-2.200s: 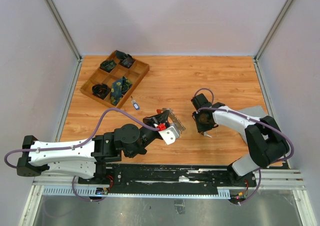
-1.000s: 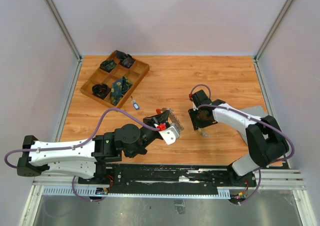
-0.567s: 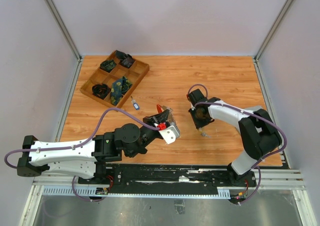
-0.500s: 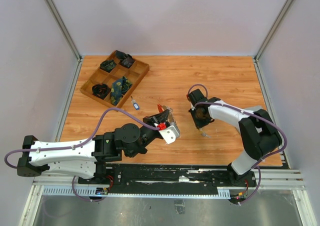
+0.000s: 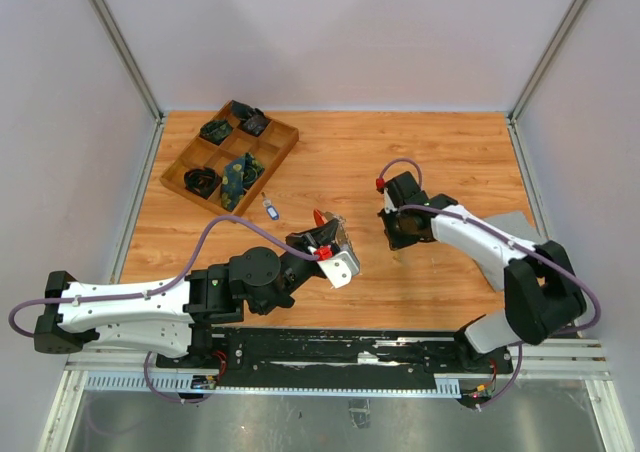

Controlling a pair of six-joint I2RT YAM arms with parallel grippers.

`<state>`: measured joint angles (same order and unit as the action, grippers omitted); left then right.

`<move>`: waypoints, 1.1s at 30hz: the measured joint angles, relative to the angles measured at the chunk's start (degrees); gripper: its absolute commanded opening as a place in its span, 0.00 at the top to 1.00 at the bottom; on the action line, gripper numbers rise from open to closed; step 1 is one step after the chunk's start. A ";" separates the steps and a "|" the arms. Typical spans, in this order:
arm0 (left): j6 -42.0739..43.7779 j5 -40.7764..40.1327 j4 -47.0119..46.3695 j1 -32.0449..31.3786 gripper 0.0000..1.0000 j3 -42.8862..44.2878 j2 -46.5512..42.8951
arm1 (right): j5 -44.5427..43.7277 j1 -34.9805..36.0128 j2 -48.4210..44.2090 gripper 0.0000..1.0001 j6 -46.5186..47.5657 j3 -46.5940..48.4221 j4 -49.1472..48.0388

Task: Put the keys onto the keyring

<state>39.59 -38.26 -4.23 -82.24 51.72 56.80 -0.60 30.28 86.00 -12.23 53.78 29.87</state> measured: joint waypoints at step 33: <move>0.02 -0.02 -0.07 0.04 1.00 -0.04 -0.02 | -2.19 -6.10 -7.26 0.55 -4.17 -7.32 2.05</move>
<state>39.62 -38.28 -4.29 -82.19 51.68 56.77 -2.79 24.18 78.74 -16.40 46.46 31.92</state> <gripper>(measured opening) 0.011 0.442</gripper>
